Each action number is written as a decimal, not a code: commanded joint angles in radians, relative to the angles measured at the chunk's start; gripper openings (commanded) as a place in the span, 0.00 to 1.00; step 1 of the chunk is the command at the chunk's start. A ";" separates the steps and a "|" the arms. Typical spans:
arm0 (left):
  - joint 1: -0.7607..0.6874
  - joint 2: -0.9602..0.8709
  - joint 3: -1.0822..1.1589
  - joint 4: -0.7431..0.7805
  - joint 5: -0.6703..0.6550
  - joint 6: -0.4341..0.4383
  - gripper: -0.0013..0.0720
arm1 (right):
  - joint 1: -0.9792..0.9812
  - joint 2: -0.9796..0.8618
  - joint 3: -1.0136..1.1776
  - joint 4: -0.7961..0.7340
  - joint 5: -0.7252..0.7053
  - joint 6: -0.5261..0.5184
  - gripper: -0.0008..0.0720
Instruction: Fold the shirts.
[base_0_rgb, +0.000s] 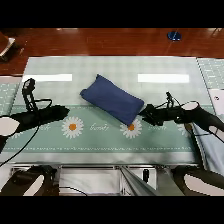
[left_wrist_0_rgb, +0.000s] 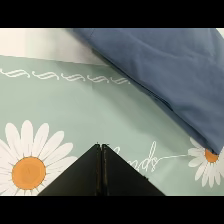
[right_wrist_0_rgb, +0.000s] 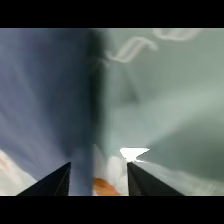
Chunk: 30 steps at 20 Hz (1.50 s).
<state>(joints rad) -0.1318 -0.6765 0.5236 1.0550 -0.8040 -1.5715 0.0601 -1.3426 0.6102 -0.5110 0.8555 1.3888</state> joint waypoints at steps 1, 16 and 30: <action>0.000 -0.005 0.000 0.000 0.001 -0.001 0.04 | 0.013 -0.129 0.099 0.054 0.027 -0.044 0.58; 0.000 -0.031 0.000 0.000 0.008 -0.001 0.04 | 0.134 -0.234 0.772 -0.141 0.325 0.004 0.05; 0.000 -0.031 0.000 -0.008 0.008 0.014 0.04 | -0.333 0.025 1.195 -0.485 0.865 0.274 0.05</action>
<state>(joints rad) -0.1318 -0.7063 0.5236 1.0515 -0.7963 -1.5593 -0.1486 -1.3979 1.7836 -0.9180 1.6085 1.6085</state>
